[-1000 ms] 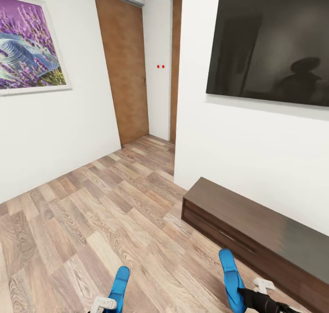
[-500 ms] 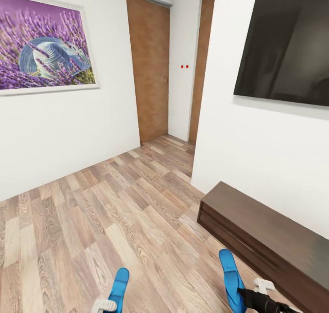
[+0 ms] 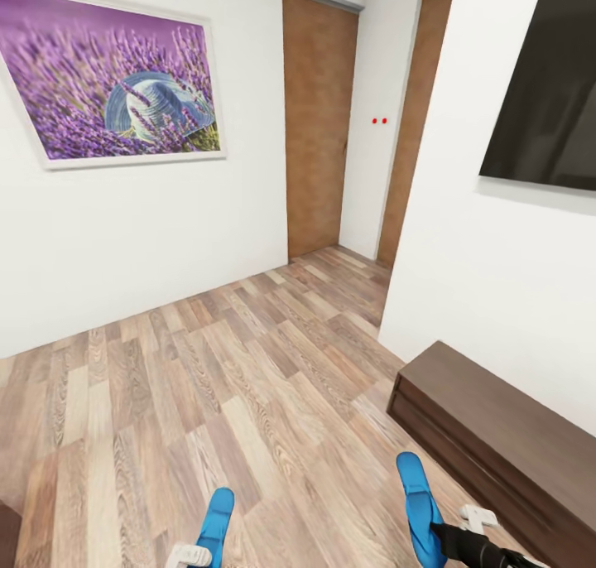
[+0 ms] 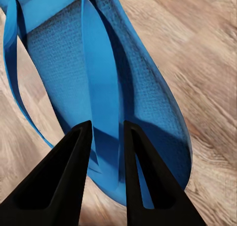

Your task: In the bedroom, move the book from the bed onto either nightstand, and place the two sandals side by side next to the bed.

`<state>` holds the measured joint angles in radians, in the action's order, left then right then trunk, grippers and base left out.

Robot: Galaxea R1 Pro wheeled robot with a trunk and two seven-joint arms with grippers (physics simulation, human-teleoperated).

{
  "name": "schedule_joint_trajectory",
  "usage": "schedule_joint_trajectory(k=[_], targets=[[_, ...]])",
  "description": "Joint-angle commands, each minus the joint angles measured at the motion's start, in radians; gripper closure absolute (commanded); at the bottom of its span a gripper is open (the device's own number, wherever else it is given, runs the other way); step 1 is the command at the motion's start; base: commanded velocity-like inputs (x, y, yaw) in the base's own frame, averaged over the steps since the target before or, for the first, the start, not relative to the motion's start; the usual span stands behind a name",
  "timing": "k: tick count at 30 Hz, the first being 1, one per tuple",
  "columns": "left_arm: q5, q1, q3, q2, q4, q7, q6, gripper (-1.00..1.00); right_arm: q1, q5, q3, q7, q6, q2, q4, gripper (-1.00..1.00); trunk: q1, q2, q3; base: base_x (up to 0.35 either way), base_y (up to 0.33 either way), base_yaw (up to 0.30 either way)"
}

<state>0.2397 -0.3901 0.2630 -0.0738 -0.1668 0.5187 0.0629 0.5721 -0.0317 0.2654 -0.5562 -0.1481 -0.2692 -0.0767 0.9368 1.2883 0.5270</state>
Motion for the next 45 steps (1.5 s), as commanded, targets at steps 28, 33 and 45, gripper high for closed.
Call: schedule_joint_trajectory(k=[28,33,45], targets=[[0.01,-0.001,0.007,0.0,0.001,0.003,0.006,1.0,0.002,-0.005,0.003,-0.007,-0.005,-0.001,-0.005,1.0,0.0,0.001,0.001,0.0,0.0,0.293],[0.01,-0.001,0.007,0.0,0.001,0.003,0.006,1.0,0.002,-0.005,0.003,-0.007,-0.005,-0.001,-0.005,1.0,0.0,0.001,0.001,0.0,0.0,0.293],[0.01,-0.001,0.007,0.0,0.001,0.003,0.006,1.0,0.002,-0.005,0.003,-0.007,-0.005,-0.001,-0.005,1.0,0.0,0.001,0.001,0.0,0.0,0.293]])
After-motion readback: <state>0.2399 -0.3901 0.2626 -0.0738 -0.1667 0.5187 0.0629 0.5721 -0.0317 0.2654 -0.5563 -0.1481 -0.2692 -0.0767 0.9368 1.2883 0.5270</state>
